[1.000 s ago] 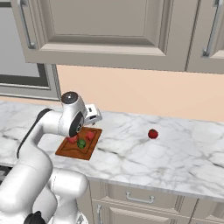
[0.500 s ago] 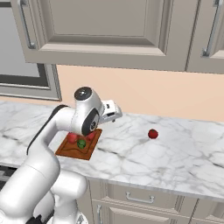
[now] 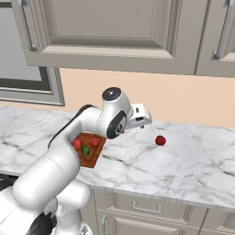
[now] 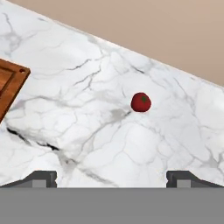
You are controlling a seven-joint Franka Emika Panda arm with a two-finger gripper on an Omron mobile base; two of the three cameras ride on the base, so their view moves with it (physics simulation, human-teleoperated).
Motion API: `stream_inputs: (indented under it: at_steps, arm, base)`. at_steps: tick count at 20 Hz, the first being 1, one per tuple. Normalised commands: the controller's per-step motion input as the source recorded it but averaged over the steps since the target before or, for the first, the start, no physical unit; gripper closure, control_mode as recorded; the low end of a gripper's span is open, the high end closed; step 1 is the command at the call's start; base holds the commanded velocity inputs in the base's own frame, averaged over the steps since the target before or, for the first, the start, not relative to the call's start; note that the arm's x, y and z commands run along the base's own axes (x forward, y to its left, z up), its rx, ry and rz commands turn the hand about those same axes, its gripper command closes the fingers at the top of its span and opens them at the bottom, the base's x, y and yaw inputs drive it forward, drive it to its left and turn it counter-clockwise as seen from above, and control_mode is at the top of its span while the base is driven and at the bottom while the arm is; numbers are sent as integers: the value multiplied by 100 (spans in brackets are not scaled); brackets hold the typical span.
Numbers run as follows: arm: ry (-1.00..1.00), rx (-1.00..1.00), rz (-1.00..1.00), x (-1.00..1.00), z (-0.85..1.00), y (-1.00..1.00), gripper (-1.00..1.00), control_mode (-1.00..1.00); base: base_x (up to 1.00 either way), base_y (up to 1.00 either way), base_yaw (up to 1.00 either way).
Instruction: Place the avocado, onion, tomato, and bell pepper on the cutting board.
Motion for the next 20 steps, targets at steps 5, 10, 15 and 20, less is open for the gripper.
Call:
stream_inputs:
  at_steps: [5,10,15,20]
  arm:
    - [0,0,-6,1,-6,-49,-100,-100]
    - [5,1,-2,23,-20,-12,-100,-100]
    - [13,4,-1,43,-24,-5,-100,-100]
    - [14,5,-4,59,-4,-13,-100,-100]
  base:
    - [0,0,0]
    - [0,0,0]
    - [0,0,0]
    - [0,0,0]
